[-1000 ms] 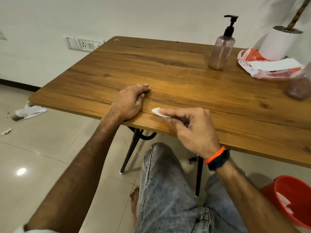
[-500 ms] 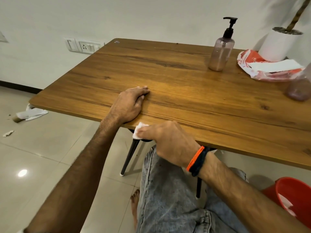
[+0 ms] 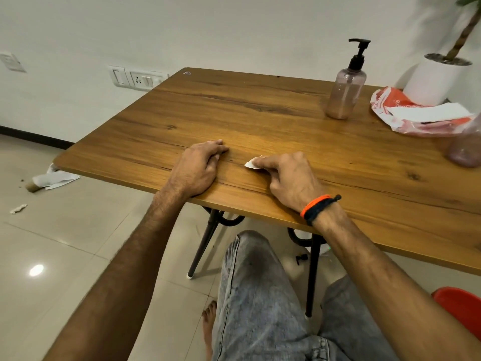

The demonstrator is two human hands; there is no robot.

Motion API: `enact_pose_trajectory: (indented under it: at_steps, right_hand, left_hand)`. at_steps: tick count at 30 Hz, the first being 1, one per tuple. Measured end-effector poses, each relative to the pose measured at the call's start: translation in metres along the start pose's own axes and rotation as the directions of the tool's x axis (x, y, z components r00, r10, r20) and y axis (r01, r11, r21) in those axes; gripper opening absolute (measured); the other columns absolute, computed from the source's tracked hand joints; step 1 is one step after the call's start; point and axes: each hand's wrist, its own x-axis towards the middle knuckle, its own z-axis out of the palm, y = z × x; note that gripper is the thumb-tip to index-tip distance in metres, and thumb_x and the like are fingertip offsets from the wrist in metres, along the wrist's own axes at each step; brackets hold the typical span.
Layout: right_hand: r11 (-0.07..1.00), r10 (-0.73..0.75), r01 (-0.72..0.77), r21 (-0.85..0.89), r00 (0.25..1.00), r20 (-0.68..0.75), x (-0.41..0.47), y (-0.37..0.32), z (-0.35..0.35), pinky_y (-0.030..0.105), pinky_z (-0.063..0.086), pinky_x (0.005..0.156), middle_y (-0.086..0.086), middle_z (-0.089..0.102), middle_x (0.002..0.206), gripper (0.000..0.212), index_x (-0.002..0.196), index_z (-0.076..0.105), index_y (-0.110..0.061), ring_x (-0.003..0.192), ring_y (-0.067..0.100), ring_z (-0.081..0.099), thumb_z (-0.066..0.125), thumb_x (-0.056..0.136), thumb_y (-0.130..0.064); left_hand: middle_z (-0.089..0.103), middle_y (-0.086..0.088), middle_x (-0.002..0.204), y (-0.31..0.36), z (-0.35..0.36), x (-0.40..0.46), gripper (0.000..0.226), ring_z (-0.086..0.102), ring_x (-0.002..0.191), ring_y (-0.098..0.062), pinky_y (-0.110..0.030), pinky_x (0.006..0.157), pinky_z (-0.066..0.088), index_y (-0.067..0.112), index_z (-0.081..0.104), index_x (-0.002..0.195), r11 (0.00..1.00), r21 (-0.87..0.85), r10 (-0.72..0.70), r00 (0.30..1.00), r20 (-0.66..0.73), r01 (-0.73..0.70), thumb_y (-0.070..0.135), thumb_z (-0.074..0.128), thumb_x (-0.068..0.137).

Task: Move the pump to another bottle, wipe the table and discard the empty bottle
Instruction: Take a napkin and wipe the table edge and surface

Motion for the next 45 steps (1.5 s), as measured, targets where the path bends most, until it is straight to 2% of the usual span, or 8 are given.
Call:
enact_pose_trajectory:
  at_steps: [8, 13, 16, 20, 26, 34, 37, 45]
  right_hand:
    - [0.958, -0.245, 0.273, -0.09, 0.939, 0.242, -0.032, -0.029, 0.012, 0.036, 0.046, 0.105, -0.004, 0.058, 0.137, 0.057, 0.133, 0.057, -0.033, 0.125, 0.019, 0.055, 0.057, 0.088, 0.002]
    - [0.88, -0.422, 0.345, 0.325, 0.883, 0.204, -0.063, -0.025, 0.01, 0.027, 0.052, 0.098, -0.007, 0.068, 0.124, 0.048, 0.12, 0.069, -0.02, 0.117, 0.004, 0.061, 0.056, 0.085, 0.009]
    - [0.833, -0.25, 0.162, 0.529, 0.963, 0.098, -0.051, -0.015, 0.004, 0.031, 0.052, 0.099, -0.008, 0.07, 0.118, 0.037, 0.116, 0.072, -0.02, 0.116, 0.002, 0.062, 0.057, 0.091, 0.003]
    - [0.969, -0.059, 0.077, 0.233, 0.995, -0.083, -0.021, 0.0, -0.01, 0.03, 0.043, 0.11, -0.008, 0.067, 0.125, 0.043, 0.12, 0.069, -0.023, 0.124, 0.007, 0.057, 0.055, 0.089, 0.004]
    - [0.993, -0.082, 0.097, -0.073, 0.98, 0.179, -0.013, 0.0, -0.005, 0.037, 0.04, 0.112, 0.0, 0.056, 0.14, 0.05, 0.133, 0.058, -0.028, 0.131, 0.019, 0.051, 0.055, 0.091, -0.001]
    - [0.905, -0.39, 0.352, 0.239, 0.911, 0.135, -0.076, -0.015, 0.006, 0.017, 0.046, 0.101, -0.006, 0.066, 0.126, 0.055, 0.121, 0.067, -0.022, 0.121, 0.002, 0.058, 0.056, 0.08, 0.014]
    - [0.906, -0.227, 0.218, 0.362, 0.974, -0.02, -0.068, -0.003, -0.006, 0.014, 0.047, 0.098, -0.01, 0.067, 0.123, 0.051, 0.117, 0.069, -0.024, 0.119, -0.003, 0.057, 0.052, 0.084, 0.011]
    - [0.998, -0.024, 0.03, -0.05, 0.995, 0.101, -0.042, 0.018, -0.019, 0.032, 0.038, 0.113, -0.003, 0.057, 0.139, 0.054, 0.131, 0.06, -0.028, 0.13, 0.018, 0.052, 0.055, 0.089, 0.004]
  left_hand:
    - [0.049, 0.004, 0.147, -0.001, 0.001, -0.001, 0.037, 0.042, 0.138, -0.016, -0.04, 0.117, 0.03, 0.021, 0.059, 0.133, 1.0, 0.002, 0.009, 1.0, -0.005, -0.009, 0.017, 0.045, 0.099]
    - [0.049, 0.002, 0.147, 0.0, 0.001, -0.001, 0.037, 0.042, 0.138, -0.016, -0.037, 0.117, 0.03, 0.02, 0.059, 0.133, 1.0, 0.008, 0.018, 1.0, -0.014, -0.018, 0.016, 0.044, 0.099]
    - [0.049, 0.002, 0.147, -0.001, 0.001, -0.001, 0.037, 0.041, 0.139, -0.017, -0.039, 0.117, 0.03, 0.02, 0.058, 0.133, 1.0, 0.016, 0.018, 1.0, -0.01, -0.018, 0.017, 0.044, 0.099]
    - [0.048, 0.003, 0.148, 0.0, 0.001, -0.002, 0.037, 0.04, 0.139, -0.017, -0.038, 0.117, 0.028, 0.022, 0.056, 0.134, 1.0, 0.025, 0.014, 1.0, 0.0, -0.014, 0.019, 0.043, 0.1]
    - [0.047, 0.005, 0.149, -0.001, 0.002, -0.002, 0.038, 0.039, 0.139, -0.016, -0.038, 0.116, 0.028, 0.024, 0.055, 0.135, 0.999, 0.037, 0.006, 1.0, 0.006, -0.006, 0.02, 0.043, 0.1]
    - [0.049, 0.001, 0.147, 0.003, 0.001, -0.003, 0.038, 0.041, 0.139, -0.019, -0.04, 0.117, 0.029, 0.02, 0.057, 0.134, 1.0, 0.023, 0.012, 1.0, -0.009, -0.012, 0.016, 0.044, 0.099]
    - [0.048, 0.002, 0.148, 0.004, 0.0, -0.004, 0.038, 0.041, 0.139, -0.019, -0.039, 0.117, 0.028, 0.02, 0.057, 0.135, 1.0, 0.02, 0.007, 1.0, -0.004, -0.007, 0.016, 0.044, 0.1]
    - [0.048, 0.003, 0.148, 0.003, 0.001, -0.004, 0.037, 0.04, 0.139, -0.018, -0.037, 0.115, 0.026, 0.022, 0.056, 0.135, 1.0, 0.027, 0.004, 1.0, -0.002, -0.004, 0.018, 0.043, 0.1]
